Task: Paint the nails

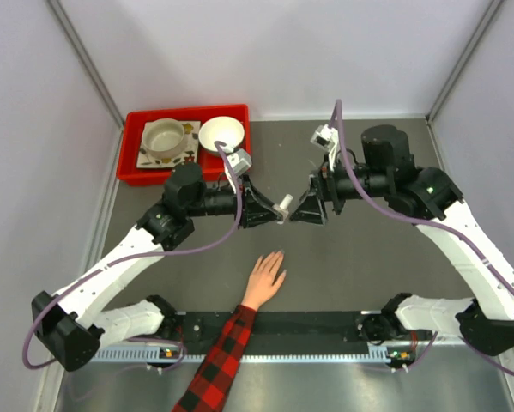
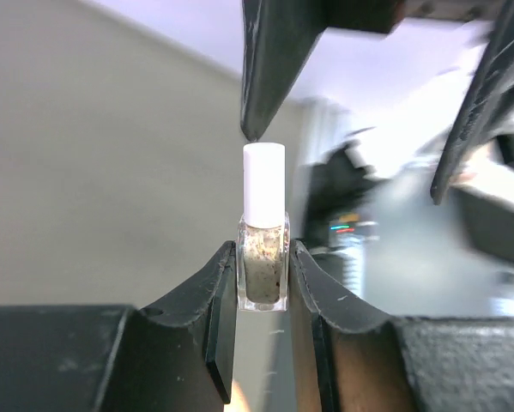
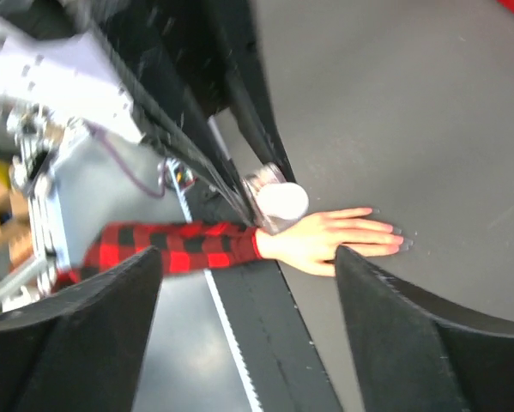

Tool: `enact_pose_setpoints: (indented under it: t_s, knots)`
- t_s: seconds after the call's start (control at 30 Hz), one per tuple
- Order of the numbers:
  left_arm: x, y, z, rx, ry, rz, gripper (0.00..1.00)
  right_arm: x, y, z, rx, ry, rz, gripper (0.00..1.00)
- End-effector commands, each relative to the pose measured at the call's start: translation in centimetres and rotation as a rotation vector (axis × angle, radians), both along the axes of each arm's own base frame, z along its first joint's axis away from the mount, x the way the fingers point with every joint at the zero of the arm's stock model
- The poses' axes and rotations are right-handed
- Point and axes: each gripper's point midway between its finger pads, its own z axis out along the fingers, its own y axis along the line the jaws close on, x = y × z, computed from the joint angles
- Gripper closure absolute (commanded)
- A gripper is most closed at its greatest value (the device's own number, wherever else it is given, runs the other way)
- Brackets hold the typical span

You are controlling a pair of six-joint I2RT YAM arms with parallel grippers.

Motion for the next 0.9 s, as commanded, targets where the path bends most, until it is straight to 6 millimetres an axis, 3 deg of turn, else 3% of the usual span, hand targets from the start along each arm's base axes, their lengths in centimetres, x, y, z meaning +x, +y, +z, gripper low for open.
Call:
enact_pose_setpoints:
  t_s: [0.0, 0.03, 0.2, 0.33, 0.57, 0.67, 0.7, 0.73, 0.77, 0.87]
  knots:
    - [-5.4, 0.1, 4.4, -0.166, 0.103, -0.335, 1.00, -2.7, -0.2, 1.0, 0.029, -0.090, 0.209, 0.24]
    - [-5.5, -0.1, 4.3, -0.169, 0.126, -0.354, 1.00, -2.9, -0.1, 1.3, 0.040, -0.095, 0.223, 0.31]
    - [-6.0, -0.2, 4.2, -0.186, 0.178, -0.408, 1.00, -3.3, 0.5, 2.3, 0.100, -0.118, 0.272, 0.39]
    - [-6.0, -0.3, 4.1, -0.184, 0.178, -0.421, 1.00, -3.6, 1.1, 3.1, 0.129, -0.102, 0.309, 0.53]
    - [-5.7, -0.4, 4.0, -0.172, 0.161, -0.418, 1.00, -3.7, 1.0, 2.5, 0.121, -0.085, 0.317, 0.54]
    - [-5.5, -0.6, 3.7, -0.162, 0.160, -0.413, 1.00, -3.0, 1.1, 2.4, 0.109, -0.084, 0.285, 0.72]
    - [-5.4, -0.5, 3.7, -0.160, 0.158, -0.406, 1.00, -2.6, 1.2, 2.3, 0.098, -0.081, 0.265, 0.87]
    - [-5.3, -0.5, 3.7, -0.155, 0.155, -0.394, 1.00, -2.3, 1.2, 2.2, 0.091, -0.069, 0.245, 0.95]
    - [-4.8, -0.6, 3.5, -0.148, 0.096, -0.375, 1.00, -2.1, 1.3, 2.0, 0.082, -0.061, 0.229, 1.00]
    - [-2.9, -0.6, 2.7, -0.065, 0.030, -0.242, 1.00, -1.2, 1.3, 1.4, 0.063, -0.010, 0.160, 1.00]
